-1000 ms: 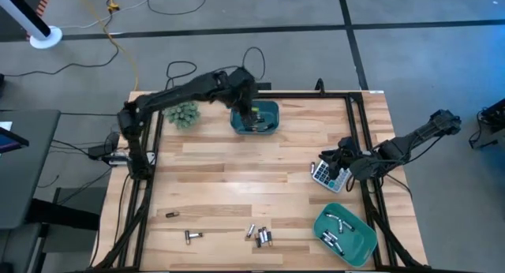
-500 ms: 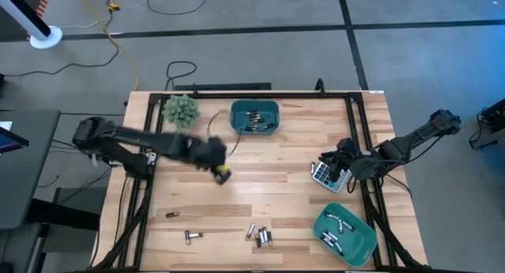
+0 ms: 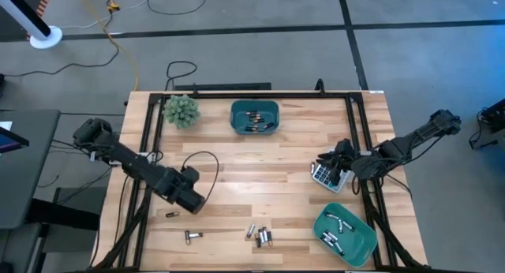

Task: Sort batteries
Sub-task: Put the black battery into the blue bin

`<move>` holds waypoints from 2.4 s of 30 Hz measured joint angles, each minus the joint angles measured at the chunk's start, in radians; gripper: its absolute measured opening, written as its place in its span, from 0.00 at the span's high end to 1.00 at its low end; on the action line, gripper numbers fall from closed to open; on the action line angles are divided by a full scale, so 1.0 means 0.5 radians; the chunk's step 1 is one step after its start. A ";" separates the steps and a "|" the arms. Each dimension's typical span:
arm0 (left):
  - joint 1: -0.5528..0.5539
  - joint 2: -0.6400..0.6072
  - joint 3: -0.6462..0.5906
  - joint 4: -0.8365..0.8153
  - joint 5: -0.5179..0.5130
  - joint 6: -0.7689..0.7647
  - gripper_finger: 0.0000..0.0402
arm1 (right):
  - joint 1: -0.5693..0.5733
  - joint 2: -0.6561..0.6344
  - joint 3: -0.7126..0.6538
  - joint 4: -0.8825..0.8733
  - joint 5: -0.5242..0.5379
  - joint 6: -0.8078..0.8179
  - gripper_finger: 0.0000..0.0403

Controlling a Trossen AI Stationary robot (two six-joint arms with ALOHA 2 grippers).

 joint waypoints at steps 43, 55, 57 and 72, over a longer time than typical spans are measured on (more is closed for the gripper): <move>-0.722 0.001 -0.936 1.006 0.157 0.257 0.67 | -0.227 0.002 0.000 0.238 0.003 0.287 0.71; -0.723 -0.003 -0.942 0.996 0.123 0.264 0.90 | -0.227 0.003 0.000 0.238 0.004 0.270 0.71; -0.723 -0.023 -0.897 0.943 0.119 0.209 0.90 | -0.227 0.003 0.000 0.239 0.004 0.255 0.71; -0.533 -0.142 -0.483 0.630 -0.022 0.071 0.90 | -0.222 0.003 0.000 0.235 0.004 0.143 0.71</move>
